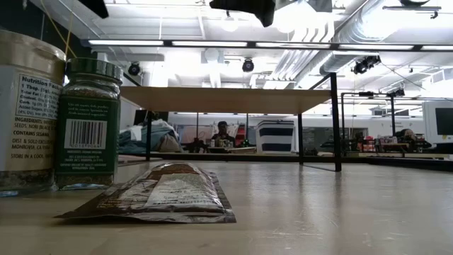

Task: Shelf spices
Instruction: Put the green seasoning bottle on the shelf

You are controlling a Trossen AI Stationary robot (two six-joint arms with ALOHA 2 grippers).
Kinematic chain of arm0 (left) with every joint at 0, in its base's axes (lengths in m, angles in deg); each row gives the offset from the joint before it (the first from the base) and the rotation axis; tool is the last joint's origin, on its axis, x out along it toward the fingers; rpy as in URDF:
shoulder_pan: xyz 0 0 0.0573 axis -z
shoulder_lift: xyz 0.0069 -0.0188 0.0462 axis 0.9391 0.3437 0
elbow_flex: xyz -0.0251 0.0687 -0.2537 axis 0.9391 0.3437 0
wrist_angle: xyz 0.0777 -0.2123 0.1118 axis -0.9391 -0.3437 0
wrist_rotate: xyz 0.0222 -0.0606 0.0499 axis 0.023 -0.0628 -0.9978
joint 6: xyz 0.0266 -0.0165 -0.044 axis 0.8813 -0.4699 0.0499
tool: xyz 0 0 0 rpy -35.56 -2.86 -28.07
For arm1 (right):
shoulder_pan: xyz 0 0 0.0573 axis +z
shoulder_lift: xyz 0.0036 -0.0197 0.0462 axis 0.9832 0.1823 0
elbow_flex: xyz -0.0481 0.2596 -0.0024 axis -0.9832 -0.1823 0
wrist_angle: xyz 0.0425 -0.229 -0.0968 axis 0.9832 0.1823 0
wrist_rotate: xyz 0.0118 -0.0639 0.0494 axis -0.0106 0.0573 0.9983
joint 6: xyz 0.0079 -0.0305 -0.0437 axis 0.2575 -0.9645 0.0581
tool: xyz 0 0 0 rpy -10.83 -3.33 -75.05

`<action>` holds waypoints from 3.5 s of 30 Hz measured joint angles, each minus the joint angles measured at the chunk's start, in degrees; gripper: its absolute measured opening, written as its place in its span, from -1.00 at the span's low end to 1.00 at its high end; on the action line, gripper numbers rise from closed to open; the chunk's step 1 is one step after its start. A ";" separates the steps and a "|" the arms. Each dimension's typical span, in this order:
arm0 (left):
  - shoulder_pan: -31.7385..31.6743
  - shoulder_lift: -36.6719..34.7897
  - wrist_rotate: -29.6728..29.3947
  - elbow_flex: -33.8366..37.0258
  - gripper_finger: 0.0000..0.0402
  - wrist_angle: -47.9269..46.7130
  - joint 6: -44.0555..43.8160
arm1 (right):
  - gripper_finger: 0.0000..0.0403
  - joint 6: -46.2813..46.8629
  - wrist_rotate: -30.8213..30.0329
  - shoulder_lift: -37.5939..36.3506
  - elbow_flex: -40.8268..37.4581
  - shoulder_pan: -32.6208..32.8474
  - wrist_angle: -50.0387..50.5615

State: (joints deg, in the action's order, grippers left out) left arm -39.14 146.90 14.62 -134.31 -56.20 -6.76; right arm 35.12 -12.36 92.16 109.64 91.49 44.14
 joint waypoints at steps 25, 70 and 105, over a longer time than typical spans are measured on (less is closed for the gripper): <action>-4.92 17.80 12.75 0.02 -0.76 12.01 11.99 | 0.52 -4.11 -0.52 -10.01 0.00 -0.85 12.76; -4.53 15.66 25.78 -1.42 -0.16 19.05 24.44 | 0.52 -4.89 -0.19 -10.01 -0.01 -0.81 14.39; -5.00 26.98 24.88 -1.01 0.58 21.70 25.59 | 0.52 -2.42 2.03 -10.01 -0.01 -0.81 17.16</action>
State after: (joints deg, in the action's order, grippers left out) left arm -44.14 173.88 39.50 -135.32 -34.50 18.83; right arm 32.70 -10.33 82.15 109.63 90.68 61.31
